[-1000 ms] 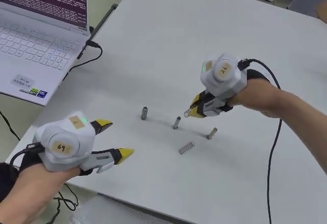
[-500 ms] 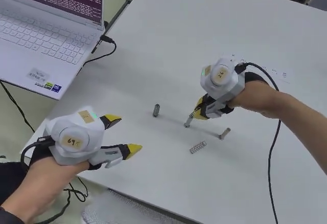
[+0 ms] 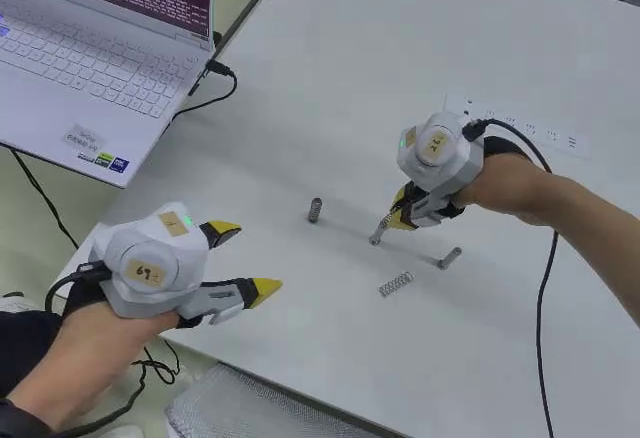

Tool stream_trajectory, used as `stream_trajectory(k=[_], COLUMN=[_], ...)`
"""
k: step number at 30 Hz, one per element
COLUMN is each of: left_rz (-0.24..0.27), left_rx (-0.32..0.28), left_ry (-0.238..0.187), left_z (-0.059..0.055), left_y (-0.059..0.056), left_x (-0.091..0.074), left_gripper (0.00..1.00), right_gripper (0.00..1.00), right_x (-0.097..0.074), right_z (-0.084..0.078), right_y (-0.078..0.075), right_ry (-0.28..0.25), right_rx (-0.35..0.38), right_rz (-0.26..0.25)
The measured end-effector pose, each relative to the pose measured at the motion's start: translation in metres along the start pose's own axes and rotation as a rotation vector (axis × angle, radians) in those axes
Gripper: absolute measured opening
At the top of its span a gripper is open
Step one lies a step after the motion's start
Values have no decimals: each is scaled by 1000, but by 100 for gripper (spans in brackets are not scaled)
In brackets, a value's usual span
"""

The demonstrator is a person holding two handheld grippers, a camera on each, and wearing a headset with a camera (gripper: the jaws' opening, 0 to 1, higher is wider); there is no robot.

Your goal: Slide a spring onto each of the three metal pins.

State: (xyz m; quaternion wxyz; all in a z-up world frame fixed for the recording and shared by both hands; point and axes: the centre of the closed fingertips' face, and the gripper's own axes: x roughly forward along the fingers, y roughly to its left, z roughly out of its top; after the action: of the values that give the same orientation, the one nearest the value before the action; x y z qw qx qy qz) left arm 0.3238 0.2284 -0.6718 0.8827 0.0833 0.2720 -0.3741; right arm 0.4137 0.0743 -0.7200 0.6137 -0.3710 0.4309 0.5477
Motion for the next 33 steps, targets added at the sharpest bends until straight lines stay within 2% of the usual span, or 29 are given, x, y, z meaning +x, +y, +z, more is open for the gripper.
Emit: stream_trajectory(k=[8, 13, 23, 33], left_rz=[-3, -8, -14, -12], left_rx=[-2, -2, -9, -12], left_ry=[1, 1, 5, 10], left_z=[1, 1, -1, -3], left_y=[-1, -1, -2, 1], left_x=[2, 3, 4, 3], left_gripper=[46, 46, 46, 46], right_gripper=[9, 9, 9, 9], right_x=[6, 17, 32, 48], right_z=[1, -2, 0, -8], right_y=[2, 2, 10, 8], right_ry=[10, 31, 63, 90], right_rx=[-11, -24, -36, -41], right_rz=[8, 16, 33, 48])
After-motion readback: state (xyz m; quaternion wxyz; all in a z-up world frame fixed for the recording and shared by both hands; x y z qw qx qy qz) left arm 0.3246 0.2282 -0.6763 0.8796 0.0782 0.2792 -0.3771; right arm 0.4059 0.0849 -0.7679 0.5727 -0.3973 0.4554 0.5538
